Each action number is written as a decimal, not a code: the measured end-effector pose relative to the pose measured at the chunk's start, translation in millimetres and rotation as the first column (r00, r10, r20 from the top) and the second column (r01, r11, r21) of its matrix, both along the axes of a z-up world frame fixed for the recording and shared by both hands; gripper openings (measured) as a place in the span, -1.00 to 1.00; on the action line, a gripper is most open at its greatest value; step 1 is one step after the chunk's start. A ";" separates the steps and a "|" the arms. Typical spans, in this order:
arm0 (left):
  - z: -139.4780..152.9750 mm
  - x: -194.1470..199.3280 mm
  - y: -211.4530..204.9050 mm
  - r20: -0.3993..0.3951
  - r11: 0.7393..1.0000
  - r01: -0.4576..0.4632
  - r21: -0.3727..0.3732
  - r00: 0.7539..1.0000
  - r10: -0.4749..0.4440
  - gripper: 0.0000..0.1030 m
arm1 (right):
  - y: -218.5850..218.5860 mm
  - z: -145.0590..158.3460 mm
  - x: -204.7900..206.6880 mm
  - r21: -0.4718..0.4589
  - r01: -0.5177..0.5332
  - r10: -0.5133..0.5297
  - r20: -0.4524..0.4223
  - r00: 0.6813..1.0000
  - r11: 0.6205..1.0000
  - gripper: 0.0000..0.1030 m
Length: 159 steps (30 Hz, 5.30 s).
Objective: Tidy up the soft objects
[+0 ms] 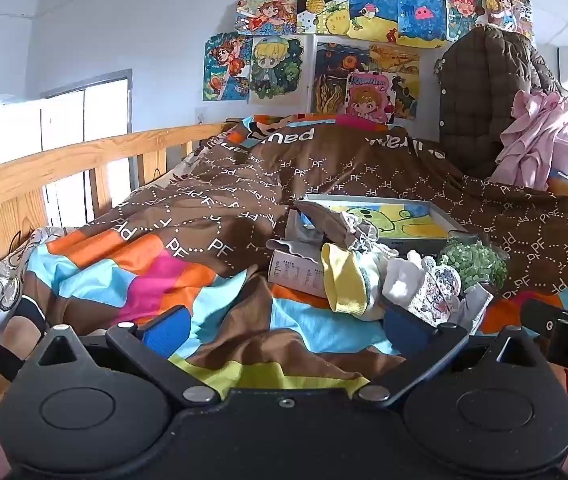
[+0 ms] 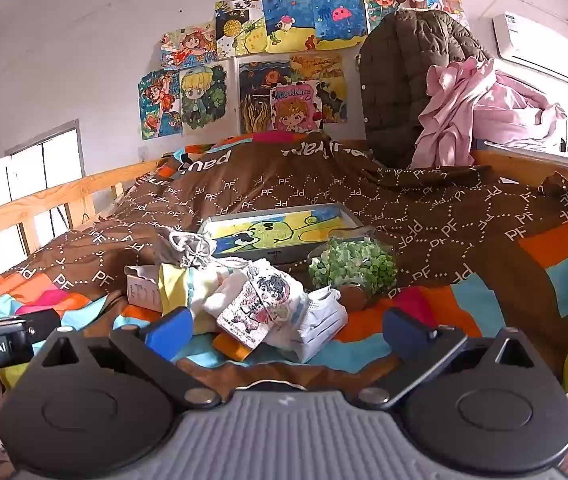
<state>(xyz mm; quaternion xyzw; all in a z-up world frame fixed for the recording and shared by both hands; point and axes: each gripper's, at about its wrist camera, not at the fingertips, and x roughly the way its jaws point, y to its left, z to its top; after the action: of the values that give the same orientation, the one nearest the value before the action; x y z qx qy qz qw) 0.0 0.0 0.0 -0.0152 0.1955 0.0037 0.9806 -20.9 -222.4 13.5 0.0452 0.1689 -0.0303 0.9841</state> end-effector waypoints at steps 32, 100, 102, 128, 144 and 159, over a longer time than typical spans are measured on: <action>0.0 0.0 2.5 -0.004 1.000 0.008 -0.012 1.000 -0.008 0.99 | 0.0 0.4 1.4 -0.002 -0.001 0.001 -0.008 1.000 1.000 1.00; -1.0 -0.5 2.2 -0.010 1.000 0.006 -0.019 1.000 -0.007 0.99 | -4.7 -0.8 11.1 -0.006 0.000 0.000 -0.021 1.000 1.000 1.00; -2.7 -0.9 2.6 -0.015 1.000 0.006 -0.025 1.000 -0.007 0.99 | -5.5 -1.6 11.2 -0.002 0.005 -0.005 -0.023 1.000 1.000 1.00; -22.3 51.8 -16.0 -0.100 0.998 0.047 -0.032 0.994 -0.050 0.99 | -48.8 -11.8 71.9 0.145 0.080 -0.051 -0.191 0.980 0.986 1.00; -39.6 152.2 -69.0 -0.071 0.878 0.478 -0.043 0.875 -0.479 0.99 | -98.1 -24.6 163.4 0.230 -0.045 0.122 -0.333 0.935 0.972 1.00; -65.0 194.5 -110.9 -0.244 0.692 0.720 0.045 0.680 -0.692 0.98 | -133.7 -54.4 205.1 0.423 -0.052 0.228 -0.378 0.897 0.905 0.86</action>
<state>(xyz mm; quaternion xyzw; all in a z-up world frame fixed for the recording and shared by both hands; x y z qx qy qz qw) 194.4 -110.9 -65.0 0.1295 0.2868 -0.3603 0.8781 184.2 -356.0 -40.9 0.2265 0.3812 0.0684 0.8937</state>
